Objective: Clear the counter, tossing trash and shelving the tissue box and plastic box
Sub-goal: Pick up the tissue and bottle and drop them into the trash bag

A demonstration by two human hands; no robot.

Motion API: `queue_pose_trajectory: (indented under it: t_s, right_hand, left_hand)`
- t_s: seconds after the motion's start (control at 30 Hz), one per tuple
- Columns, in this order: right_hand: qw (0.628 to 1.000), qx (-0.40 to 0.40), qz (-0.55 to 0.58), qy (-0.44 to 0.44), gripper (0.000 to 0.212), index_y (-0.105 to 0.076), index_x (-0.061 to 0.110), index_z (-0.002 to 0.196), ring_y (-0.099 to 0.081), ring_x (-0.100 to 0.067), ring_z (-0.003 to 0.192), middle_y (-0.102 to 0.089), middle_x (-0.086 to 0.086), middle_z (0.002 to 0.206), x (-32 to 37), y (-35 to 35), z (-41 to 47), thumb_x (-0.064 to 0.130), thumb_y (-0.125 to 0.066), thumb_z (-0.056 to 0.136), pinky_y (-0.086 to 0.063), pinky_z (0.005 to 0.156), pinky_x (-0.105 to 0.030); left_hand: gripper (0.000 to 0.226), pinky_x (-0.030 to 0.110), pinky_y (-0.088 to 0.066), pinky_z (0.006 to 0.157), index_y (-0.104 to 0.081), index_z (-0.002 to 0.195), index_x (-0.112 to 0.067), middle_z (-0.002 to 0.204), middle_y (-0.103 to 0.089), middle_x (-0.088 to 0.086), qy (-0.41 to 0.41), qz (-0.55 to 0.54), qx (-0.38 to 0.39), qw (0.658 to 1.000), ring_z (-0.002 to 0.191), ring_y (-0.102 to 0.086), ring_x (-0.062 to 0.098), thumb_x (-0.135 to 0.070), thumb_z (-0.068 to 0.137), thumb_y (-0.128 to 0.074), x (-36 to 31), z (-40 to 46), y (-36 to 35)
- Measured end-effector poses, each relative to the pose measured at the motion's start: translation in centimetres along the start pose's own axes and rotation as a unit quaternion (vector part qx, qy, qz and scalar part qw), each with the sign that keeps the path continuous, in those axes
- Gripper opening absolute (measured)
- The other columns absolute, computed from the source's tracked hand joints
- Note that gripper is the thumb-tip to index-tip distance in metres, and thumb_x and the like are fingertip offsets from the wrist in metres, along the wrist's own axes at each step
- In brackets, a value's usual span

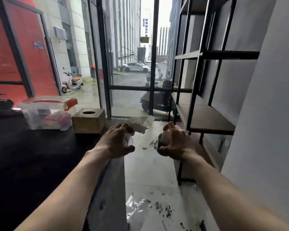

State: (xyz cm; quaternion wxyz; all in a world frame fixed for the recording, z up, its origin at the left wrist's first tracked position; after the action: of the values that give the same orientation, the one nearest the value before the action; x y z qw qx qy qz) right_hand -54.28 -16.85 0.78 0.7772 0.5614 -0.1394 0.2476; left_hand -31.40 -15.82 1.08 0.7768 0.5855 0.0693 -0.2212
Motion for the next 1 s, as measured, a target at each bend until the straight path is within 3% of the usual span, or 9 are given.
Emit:
queue_pose_trajectory:
  t_s: [0.17, 0.37, 0.53, 0.67, 0.8, 1.0]
  right_hand:
    - [1.000, 0.018, -0.008, 0.006, 0.064, -0.050, 0.027, 0.115, -0.062, -0.032, 0.099, -0.060, -0.006, 0.111, -4.7, -0.4, 1.1, 0.029, -0.084, 0.061, -0.058, 0.081, -0.042]
    - [0.999, 0.039, -0.016, 0.015, 0.061, -0.050, 0.029, 0.110, -0.061, -0.037, 0.102, -0.062, -0.007, 0.105, -7.4, -4.3, 1.9, 0.032, -0.082, 0.057, -0.057, 0.085, -0.045]
    - [0.998, 0.056, -0.017, 0.015, 0.063, -0.052, 0.024, 0.117, -0.063, -0.037, 0.098, -0.063, -0.010, 0.114, -8.9, -8.3, 3.6, 0.025, -0.083, 0.062, -0.053, 0.073, -0.038]
    - [0.997, 0.073, -0.023, 0.015, 0.067, -0.050, 0.026, 0.120, -0.063, -0.037, 0.099, -0.063, -0.010, 0.114, -9.5, -11.9, 5.2, 0.028, -0.083, 0.062, -0.055, 0.074, -0.040]
    - [0.995, 0.098, -0.015, 0.008, 0.063, -0.052, 0.023, 0.119, -0.059, -0.036, 0.102, -0.061, -0.009, 0.113, -11.2, -16.6, 5.5, 0.026, -0.083, 0.064, -0.045, 0.072, -0.035]
    - [0.984, 0.177, -0.014, -0.008, 0.058, -0.051, 0.022, 0.120, -0.058, -0.034, 0.105, -0.058, -0.007, 0.114, -16.2, -24.7, 4.3, 0.025, -0.081, 0.071, -0.050, 0.073, -0.038]
  left_hand:
    - [0.054, 0.038, -0.043, 0.102, -0.055, 0.116, -0.034, 0.121, -0.052, -0.009, 0.032, -0.016, 0.010, 0.999, 0.119, -0.049, 0.018, -0.040, 0.067, -0.076, -3.1, 0.6, -3.7]
    - [0.050, 0.041, -0.044, 0.100, -0.055, 0.113, -0.033, 0.119, -0.052, -0.010, 0.066, -0.030, 0.028, 0.997, 0.119, -0.048, 0.018, -0.038, 0.067, -0.074, -2.3, 1.2, -9.0]
    - [0.052, 0.046, -0.044, 0.101, -0.053, 0.115, -0.034, 0.125, -0.052, -0.009, 0.094, -0.047, 0.041, 0.994, 0.120, -0.046, 0.018, -0.040, 0.067, -0.072, 0.3, 2.3, -13.4]
    - [0.052, 0.045, -0.044, 0.100, -0.053, 0.115, -0.035, 0.126, -0.052, -0.008, 0.130, -0.045, 0.047, 0.989, 0.121, -0.047, 0.019, -0.040, 0.065, -0.069, 3.2, 2.6, -16.8]
    - [0.050, 0.044, -0.047, 0.095, -0.054, 0.112, -0.033, 0.120, -0.054, -0.006, 0.173, -0.047, 0.047, 0.983, 0.116, -0.051, 0.021, -0.038, 0.064, -0.070, 5.9, 2.3, -21.1]
    - [0.056, 0.048, -0.048, 0.095, -0.051, 0.117, -0.031, 0.120, -0.055, -0.003, 0.222, -0.032, 0.098, 0.970, 0.114, -0.052, 0.025, -0.046, 0.065, -0.066, 9.3, 0.4, -29.1]
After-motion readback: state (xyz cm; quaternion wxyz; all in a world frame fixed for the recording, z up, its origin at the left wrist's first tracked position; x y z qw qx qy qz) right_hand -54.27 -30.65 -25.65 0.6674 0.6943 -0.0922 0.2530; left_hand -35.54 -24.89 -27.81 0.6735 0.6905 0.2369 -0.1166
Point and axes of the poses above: each hand's wrist, its own z-axis towards the middle knuckle, its own y-axis out of the back of the hand, x = y × z, the point moved 6 cm from there along z, towards the middle knuckle
